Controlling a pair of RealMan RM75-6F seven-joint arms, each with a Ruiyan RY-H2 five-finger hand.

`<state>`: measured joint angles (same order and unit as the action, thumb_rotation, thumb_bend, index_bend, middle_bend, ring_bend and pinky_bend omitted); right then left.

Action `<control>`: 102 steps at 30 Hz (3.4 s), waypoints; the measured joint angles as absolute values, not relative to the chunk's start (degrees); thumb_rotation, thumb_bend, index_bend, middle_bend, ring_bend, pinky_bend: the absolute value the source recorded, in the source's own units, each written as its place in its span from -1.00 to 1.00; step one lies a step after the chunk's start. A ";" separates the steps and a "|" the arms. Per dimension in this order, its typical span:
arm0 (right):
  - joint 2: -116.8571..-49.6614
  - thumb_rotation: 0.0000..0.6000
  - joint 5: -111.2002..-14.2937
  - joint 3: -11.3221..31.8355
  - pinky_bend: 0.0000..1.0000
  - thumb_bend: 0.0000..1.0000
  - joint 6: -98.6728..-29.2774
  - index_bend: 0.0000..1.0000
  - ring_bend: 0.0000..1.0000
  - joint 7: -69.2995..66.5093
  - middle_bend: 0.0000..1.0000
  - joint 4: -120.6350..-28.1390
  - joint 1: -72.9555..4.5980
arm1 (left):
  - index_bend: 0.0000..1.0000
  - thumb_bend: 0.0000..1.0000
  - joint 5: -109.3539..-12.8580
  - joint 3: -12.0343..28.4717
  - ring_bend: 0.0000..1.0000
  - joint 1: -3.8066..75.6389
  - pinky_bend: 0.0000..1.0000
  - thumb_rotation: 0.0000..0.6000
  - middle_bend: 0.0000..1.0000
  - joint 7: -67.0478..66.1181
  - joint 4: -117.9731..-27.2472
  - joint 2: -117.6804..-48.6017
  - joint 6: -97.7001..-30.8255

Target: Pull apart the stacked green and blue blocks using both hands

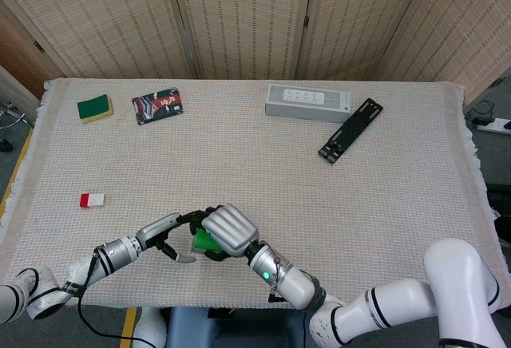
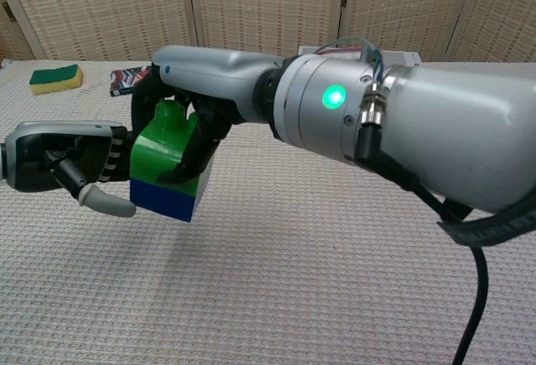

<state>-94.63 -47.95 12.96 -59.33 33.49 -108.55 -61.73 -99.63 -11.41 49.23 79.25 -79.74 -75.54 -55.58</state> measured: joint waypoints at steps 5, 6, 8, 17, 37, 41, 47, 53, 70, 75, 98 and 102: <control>-94.85 1.00 -48.07 12.95 0.69 -0.30 -59.50 0.73 0.56 33.44 0.36 -108.23 -61.77 | -0.19 -0.51 -98.34 -11.09 -1.00 48.95 -1.00 1.00 -0.60 77.89 -80.25 -75.89 -55.27; -94.96 1.00 -48.12 12.92 0.69 -0.30 -59.55 0.73 0.57 33.44 0.36 -108.10 -61.77 | -0.18 -0.51 -98.17 -11.04 -1.00 48.93 -1.00 1.00 -0.60 77.66 -80.38 -75.93 -55.18; -95.17 1.00 -48.16 12.87 0.69 -0.30 -59.57 0.73 0.57 33.39 0.36 -107.87 -61.78 | -0.18 -0.51 -97.79 -10.91 -1.00 48.88 -1.00 1.00 -0.60 77.09 -80.70 -76.03 -54.97; -96.52 1.00 -49.18 12.81 0.69 -0.30 -60.25 0.73 0.56 33.03 0.36 -106.67 -61.67 | -0.14 -0.51 -95.11 -9.91 -1.00 48.39 -1.00 1.00 -0.57 74.48 -81.81 -76.42 -53.73; -98.74 1.00 -50.78 12.85 0.69 -0.30 -60.67 0.73 0.56 32.45 0.36 -104.45 -60.79 | 0.36 -0.39 -90.20 -6.47 -0.88 45.72 -1.00 1.00 -0.26 70.17 -83.46 -77.15 -53.00; -98.78 1.00 -50.80 12.95 0.69 -0.30 -60.57 0.73 0.56 32.38 0.36 -104.31 -60.63 | 0.55 -0.35 -88.64 -5.33 -0.80 44.87 -1.00 1.00 -0.13 69.44 -83.60 -77.57 -53.29; -98.92 1.00 -50.69 13.10 0.69 -0.30 -60.20 0.73 0.56 32.20 0.36 -103.96 -60.50 | 0.65 -0.33 -87.25 -4.10 -0.40 43.99 -0.62 1.00 0.29 68.16 -84.30 -77.80 -53.00; -99.01 1.00 -50.75 13.25 0.69 -0.30 -60.18 0.73 0.56 32.26 0.36 -103.96 -60.37 | 0.65 -0.33 -86.83 -3.42 -0.17 43.57 -0.21 1.00 0.41 66.85 -85.12 -77.51 -52.16; -98.52 1.00 -50.73 13.65 0.69 -0.30 -59.78 0.73 0.56 31.42 0.36 -104.29 -59.79 | 0.67 -0.33 -86.62 -1.77 -0.02 42.42 0.20 1.00 0.55 66.87 -84.73 -77.97 -51.15; -98.56 1.00 -51.05 13.59 0.74 -0.30 -60.06 0.73 0.58 31.23 0.36 -104.12 -59.50 | 0.68 -0.32 -87.02 -1.56 -0.01 42.24 0.20 1.00 0.55 67.50 -84.36 -78.06 -50.96; -98.66 1.00 -53.82 14.45 0.74 -0.30 -60.92 0.73 0.58 29.78 0.36 -104.19 -58.55 | 0.68 -0.29 -87.28 -0.77 -0.01 41.86 0.20 1.00 0.55 68.25 -83.24 -78.48 -50.02; -98.72 1.00 -54.55 14.71 0.74 -0.30 -61.06 0.73 0.58 29.08 0.36 -104.19 -58.30 | 0.68 -0.29 -87.26 -0.68 -0.01 41.83 0.20 1.00 0.55 68.39 -83.05 -78.53 -49.91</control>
<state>-98.72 -54.55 14.71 -61.06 29.08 -104.19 -58.30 -87.26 -0.68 41.83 68.39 -83.05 -78.53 -49.91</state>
